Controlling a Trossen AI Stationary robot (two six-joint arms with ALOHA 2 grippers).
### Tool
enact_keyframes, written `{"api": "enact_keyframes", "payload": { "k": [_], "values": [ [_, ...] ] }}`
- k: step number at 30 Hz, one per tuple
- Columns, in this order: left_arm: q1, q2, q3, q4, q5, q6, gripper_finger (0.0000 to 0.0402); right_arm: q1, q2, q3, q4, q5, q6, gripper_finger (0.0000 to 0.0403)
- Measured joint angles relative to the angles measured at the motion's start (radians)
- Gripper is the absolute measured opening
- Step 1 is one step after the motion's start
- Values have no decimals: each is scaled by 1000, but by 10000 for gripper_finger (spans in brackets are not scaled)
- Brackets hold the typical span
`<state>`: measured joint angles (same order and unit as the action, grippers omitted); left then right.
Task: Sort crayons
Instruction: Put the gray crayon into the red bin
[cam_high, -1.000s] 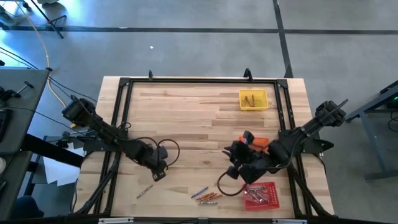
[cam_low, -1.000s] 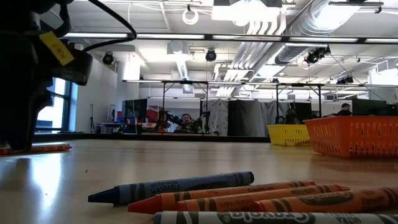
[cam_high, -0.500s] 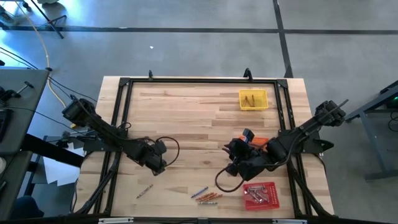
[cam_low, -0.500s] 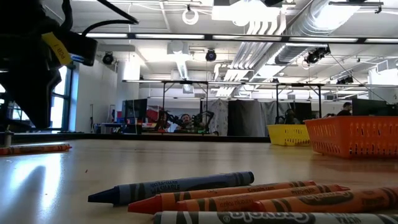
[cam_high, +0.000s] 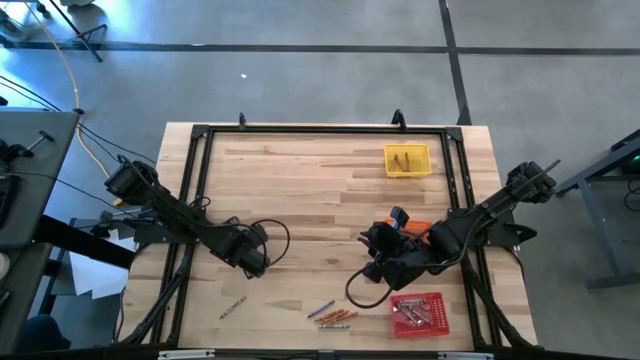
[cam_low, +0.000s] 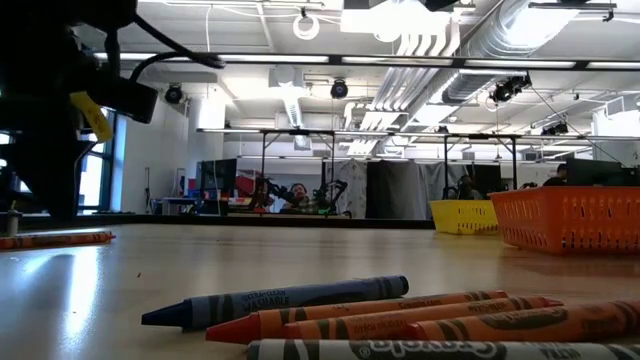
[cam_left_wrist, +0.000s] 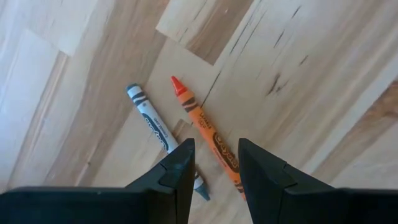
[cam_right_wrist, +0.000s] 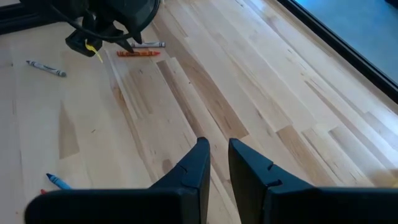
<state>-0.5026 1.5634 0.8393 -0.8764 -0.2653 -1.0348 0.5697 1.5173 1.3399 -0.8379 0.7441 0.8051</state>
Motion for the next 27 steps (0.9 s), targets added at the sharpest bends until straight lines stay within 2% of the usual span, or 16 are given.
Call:
{"api": "enact_keyframes", "payload": {
  "k": [12, 27],
  "values": [
    [0, -2, -58, 12, 5, -51, 108, 0, 0, 0, 0, 0, 1, 51],
    [0, -3, -60, 15, 6, -55, 108, 0, 0, 0, 0, 0, 1, 51]
  ]
}}
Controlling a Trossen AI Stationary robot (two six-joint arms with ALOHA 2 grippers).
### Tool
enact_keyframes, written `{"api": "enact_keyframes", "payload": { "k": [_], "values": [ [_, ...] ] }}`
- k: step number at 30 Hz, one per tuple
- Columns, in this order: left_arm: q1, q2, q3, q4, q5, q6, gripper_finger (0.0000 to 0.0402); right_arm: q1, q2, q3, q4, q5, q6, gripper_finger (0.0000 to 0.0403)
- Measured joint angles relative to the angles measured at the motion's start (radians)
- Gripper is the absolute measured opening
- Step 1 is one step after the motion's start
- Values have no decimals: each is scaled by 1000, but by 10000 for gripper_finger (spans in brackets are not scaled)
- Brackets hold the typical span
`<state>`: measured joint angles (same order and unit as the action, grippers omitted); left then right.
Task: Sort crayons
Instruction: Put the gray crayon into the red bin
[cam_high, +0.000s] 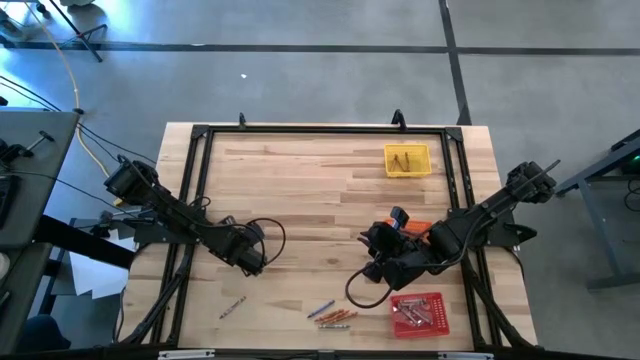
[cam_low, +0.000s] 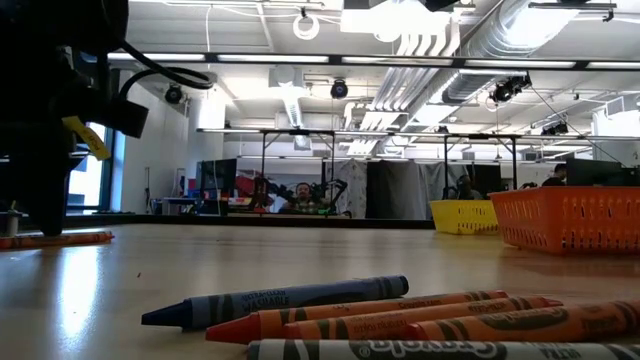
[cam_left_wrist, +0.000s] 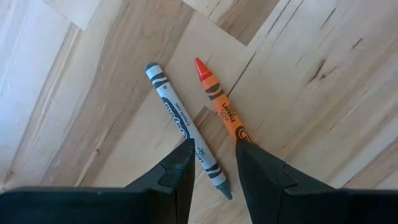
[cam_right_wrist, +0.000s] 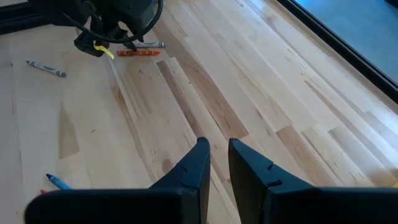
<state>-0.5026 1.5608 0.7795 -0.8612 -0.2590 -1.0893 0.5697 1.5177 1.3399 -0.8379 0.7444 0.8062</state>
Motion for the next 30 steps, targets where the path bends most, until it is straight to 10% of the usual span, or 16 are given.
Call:
{"api": "enact_keyframes", "payload": {
  "k": [30],
  "values": [
    [0, 0, -2, -36, -66, -87, 108, 8, 0, 0, 0, -21, 25, 51]
  ]
}}
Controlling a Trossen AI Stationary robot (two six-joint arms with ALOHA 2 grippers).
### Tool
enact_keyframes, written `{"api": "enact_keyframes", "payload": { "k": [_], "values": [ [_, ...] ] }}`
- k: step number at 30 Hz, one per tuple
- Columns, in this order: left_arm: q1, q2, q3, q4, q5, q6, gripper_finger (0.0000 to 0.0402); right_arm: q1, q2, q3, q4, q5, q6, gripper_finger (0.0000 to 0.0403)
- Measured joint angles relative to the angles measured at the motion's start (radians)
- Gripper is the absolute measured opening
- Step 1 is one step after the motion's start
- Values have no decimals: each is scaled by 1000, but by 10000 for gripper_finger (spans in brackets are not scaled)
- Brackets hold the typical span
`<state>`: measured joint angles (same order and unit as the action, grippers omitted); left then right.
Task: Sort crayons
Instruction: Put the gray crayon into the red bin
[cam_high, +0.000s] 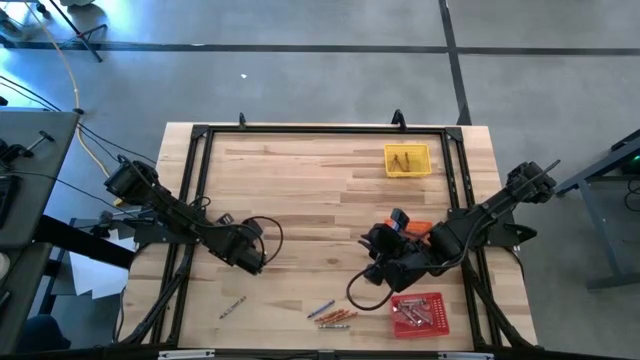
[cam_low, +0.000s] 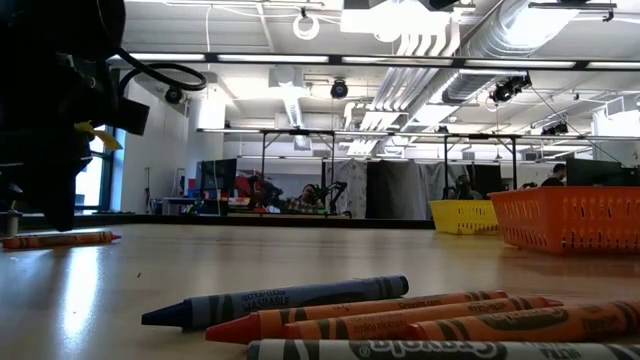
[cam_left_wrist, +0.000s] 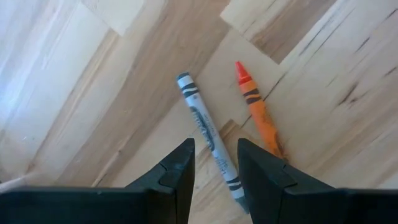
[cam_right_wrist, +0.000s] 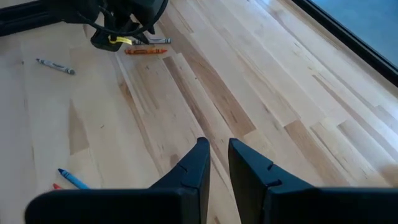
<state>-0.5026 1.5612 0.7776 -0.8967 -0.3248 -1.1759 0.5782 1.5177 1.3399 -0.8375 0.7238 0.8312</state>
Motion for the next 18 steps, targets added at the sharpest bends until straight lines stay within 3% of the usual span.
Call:
{"api": "enact_keyframes", "payload": {
  "k": [9, 13, 18],
  "values": [
    [14, -13, -135, 183, 29, -20, 108, 7, 0, 0, -1, -2, 25, 51],
    [16, -14, -142, 189, 35, -18, 104, 7, 0, 0, -3, -1, 24, 51],
    [19, -34, -144, 189, 57, -9, 48, 7, 0, 0, -4, -2, 24, 51]
  ]
}}
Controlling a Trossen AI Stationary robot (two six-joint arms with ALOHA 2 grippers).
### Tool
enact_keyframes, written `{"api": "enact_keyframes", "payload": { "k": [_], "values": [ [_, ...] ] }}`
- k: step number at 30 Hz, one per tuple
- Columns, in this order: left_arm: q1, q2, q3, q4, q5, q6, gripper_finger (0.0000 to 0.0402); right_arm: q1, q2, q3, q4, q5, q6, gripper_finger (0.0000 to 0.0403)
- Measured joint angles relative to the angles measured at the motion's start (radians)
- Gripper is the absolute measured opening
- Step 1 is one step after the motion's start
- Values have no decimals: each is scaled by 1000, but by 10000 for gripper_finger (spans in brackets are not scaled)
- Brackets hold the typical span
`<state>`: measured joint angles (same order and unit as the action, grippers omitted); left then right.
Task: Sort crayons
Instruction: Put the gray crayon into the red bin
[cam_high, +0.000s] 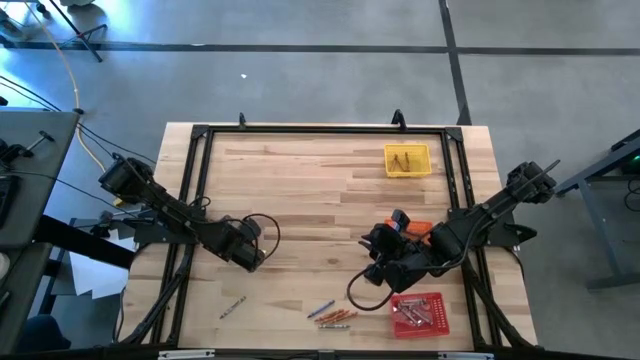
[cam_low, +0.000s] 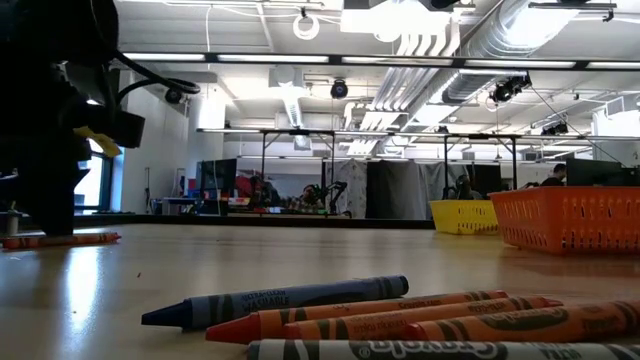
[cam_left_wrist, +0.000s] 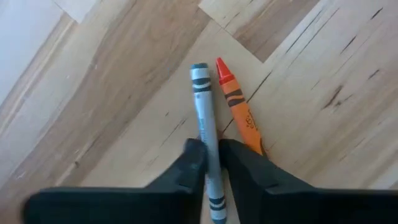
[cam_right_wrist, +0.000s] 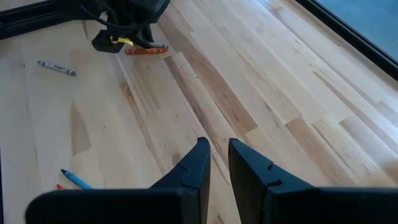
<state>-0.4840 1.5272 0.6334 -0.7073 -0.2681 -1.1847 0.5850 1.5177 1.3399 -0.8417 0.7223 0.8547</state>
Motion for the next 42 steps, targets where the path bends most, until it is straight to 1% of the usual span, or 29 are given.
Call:
{"api": "enact_keyframes", "payload": {
  "k": [2, 3, 8, 13, 16, 19, 22, 24, 26, 29, 31, 34, 36, 38, 40, 42],
  "values": [
    [1, -13, -2, -6, -1, 0, 17, 0, 0, 0, 0, 0, 0, 51],
    [1, -17, -2, -10, -3, -1, 10, 0, 0, 0, 0, 0, 0, 51],
    [6, -37, -4, -41, -16, 0, 7, 0, 0, 0, 0, 0, 0, 51],
    [41, -83, -14, -106, -84, 37, 2, 0, 0, 0, -44, 0, 16, 51],
    [74, -123, -11, -91, -145, 61, 1, -1, 0, 0, -114, 0, 68, 51],
    [103, -157, -12, -56, -199, 99, 1, -1, 0, 0, -230, 0, 155, 51],
    [124, -196, -9, 85, -246, 193, 1, -1, 0, -1, -375, 1, 281, 51],
    [132, -216, -10, 208, -259, 285, 0, -1, -1, -14, -439, 7, 359, 51],
    [134, -236, -10, 362, -261, 391, 0, 3, -1, -44, -470, 5, 406, 51],
    [135, -252, -8, 602, -239, 543, 0, 5, -1, -117, -453, -24, 451, 51],
    [135, -254, -8, 767, -212, 632, 0, 5, 0, -179, -399, -54, 469, 51],
    [133, -253, -7, 957, -168, 746, 0, 5, 0, -270, -301, -78, 497, 51],
    [127, -250, -6, 1053, -155, 806, 0, 5, 1, -325, -204, -85, 488, 51],
    [117, -250, -7, 1119, -157, 854, 0, 8, 1, -370, -94, -82, 445, 51],
    [106, -246, -6, 1185, -174, 898, 0, 11, 1, -400, 35, -44, 377, 51],
    [94, -234, -6, 1248, -199, 939, 0, 14, 1, -418, 170, 19, 294, 51]
  ]
}}
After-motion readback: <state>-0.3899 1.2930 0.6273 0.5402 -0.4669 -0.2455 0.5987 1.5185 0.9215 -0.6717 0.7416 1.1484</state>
